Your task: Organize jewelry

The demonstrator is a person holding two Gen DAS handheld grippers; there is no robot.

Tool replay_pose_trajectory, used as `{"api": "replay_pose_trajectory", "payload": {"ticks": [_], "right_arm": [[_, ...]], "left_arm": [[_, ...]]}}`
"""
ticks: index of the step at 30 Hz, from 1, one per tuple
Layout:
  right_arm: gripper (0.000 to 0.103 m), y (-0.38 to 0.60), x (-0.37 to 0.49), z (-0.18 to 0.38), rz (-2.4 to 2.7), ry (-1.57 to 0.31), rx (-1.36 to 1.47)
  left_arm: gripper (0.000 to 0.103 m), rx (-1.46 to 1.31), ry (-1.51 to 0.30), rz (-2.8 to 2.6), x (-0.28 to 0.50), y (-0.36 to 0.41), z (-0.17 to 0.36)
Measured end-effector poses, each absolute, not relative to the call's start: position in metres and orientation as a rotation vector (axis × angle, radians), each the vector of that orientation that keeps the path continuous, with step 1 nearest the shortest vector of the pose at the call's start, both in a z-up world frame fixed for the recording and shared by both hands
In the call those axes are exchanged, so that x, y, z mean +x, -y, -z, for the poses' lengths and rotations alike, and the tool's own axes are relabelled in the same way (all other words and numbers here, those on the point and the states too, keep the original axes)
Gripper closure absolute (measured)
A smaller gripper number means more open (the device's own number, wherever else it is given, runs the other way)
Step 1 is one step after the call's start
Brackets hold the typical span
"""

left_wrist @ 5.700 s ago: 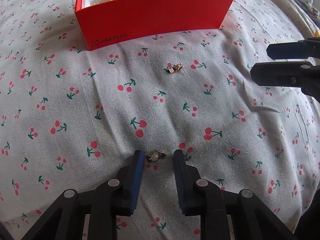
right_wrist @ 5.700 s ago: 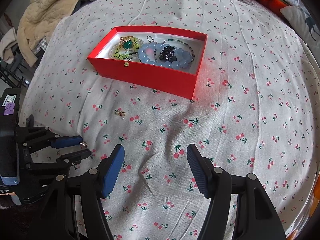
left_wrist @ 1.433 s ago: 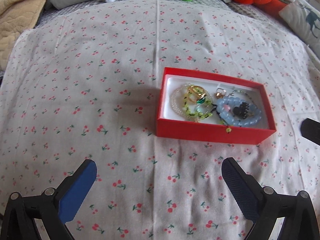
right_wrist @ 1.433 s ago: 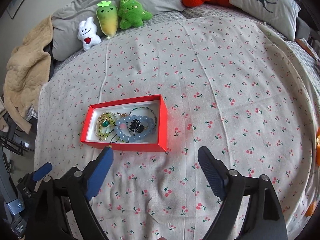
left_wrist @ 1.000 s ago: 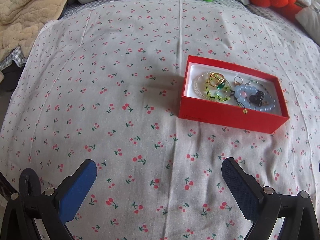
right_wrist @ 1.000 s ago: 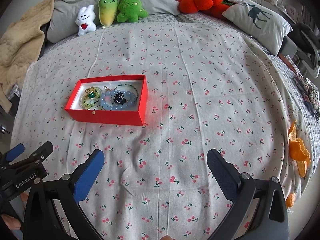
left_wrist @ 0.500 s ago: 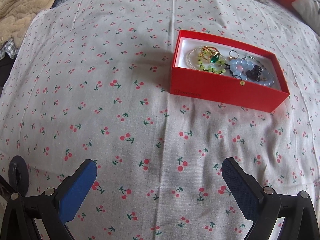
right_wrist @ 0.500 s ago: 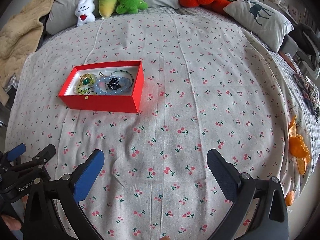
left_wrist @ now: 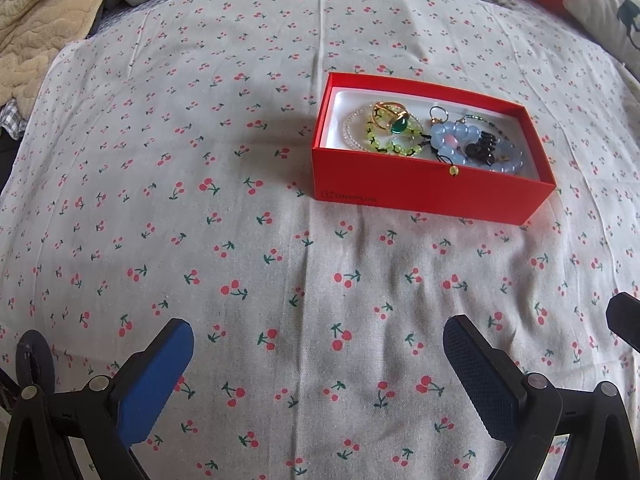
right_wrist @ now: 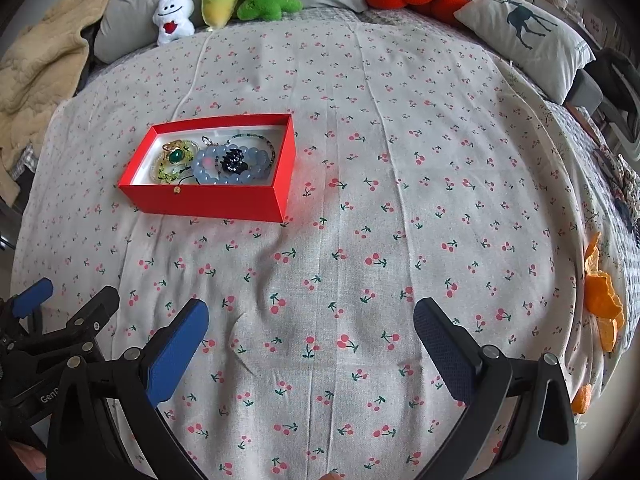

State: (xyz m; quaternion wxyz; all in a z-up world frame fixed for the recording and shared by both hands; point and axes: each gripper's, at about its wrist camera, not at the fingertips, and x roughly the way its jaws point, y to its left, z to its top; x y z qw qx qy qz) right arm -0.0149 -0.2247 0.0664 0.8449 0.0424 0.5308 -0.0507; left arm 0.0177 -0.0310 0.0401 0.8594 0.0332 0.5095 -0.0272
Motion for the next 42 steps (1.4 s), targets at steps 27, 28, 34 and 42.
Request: {"api": "replay_pose_trajectory", "payload": {"ticks": [27,28,34,42], "right_arm": [[0.0,0.2195,-0.0106,-0.0622,0.105,-1.134,0.092],[0.0,0.2198,-0.0105,-0.0621,0.105,-1.135,0.092],[0.0,0.2193,-0.009,-0.0614,0.101,-1.135,0.092],[0.0,0.2164,-0.0076,-0.0608,0.096,-1.14,0.094]], "left_arm": [[0.001,0.079,-1.07,0.039,0.0204,0.0286,-0.0383],[0.001,0.079,-1.07,0.039,0.0204,0.0286,-0.0381],[0.001,0.082,-1.07,0.04,0.0206,0.0287,-0.0377],[0.001,0.084,-1.068,0.036,0.02,0.0276,-0.0374]]}}
